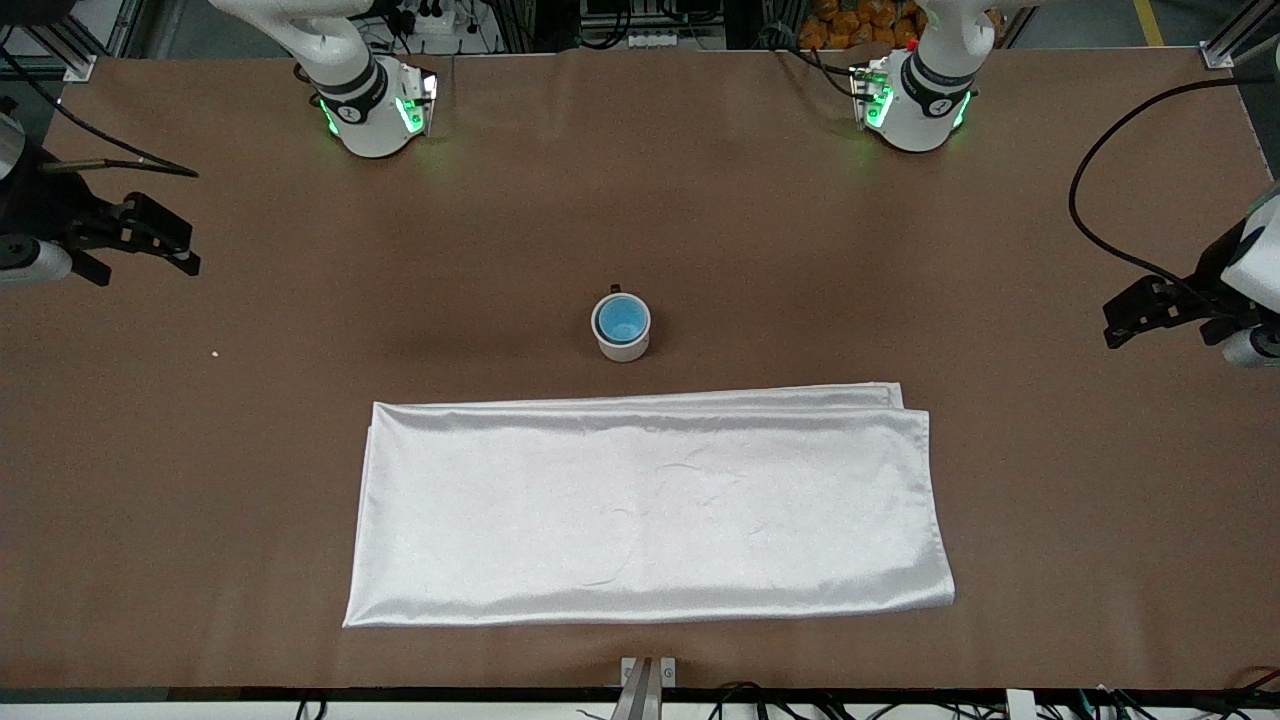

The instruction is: Place blue cup into white mug on table

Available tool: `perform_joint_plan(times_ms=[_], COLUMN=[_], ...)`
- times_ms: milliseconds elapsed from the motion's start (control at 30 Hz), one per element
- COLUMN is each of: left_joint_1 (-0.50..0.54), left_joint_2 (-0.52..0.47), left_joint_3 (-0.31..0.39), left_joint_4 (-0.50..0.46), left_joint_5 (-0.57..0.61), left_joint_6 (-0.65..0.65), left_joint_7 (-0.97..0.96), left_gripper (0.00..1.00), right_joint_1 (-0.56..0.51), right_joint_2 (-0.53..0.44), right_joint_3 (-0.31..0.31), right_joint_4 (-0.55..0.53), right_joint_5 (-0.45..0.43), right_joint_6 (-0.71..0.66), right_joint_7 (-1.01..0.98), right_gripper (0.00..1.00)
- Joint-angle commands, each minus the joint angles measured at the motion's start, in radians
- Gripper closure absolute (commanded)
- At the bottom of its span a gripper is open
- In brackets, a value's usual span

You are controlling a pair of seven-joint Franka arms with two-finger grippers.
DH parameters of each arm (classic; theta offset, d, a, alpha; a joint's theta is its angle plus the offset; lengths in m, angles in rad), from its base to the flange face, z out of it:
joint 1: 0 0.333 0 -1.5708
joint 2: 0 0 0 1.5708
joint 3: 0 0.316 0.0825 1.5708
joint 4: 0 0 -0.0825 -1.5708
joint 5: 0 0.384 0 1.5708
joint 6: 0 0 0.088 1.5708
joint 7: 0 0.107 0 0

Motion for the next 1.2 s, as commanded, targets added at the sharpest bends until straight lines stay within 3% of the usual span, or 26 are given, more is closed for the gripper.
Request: perform_joint_plan(times_ms=[0, 1167], left_joint_1=[-0.013, -0.017], left_joint_2=[-0.032, -0.080], left_joint_3=[0.016, 0.010], left_joint_4=[-0.017, -0.026], left_joint_5=[-0.024, -0.064], left_joint_6=[-0.016, -0.120], left_joint_7=[0.026, 0.043], left_gripper=[0.00, 0.00], right_joint_1=[-0.014, -0.015], right_joint_2=[-0.003, 0.000], right_joint_3=[0.007, 0.007], right_joint_4=[0.010, 0.005], right_joint_5=[0.017, 0.007], right_joint_6=[-0.009, -0.003], right_joint_7=[-0.012, -0.010], right_gripper=[0.00, 0.00])
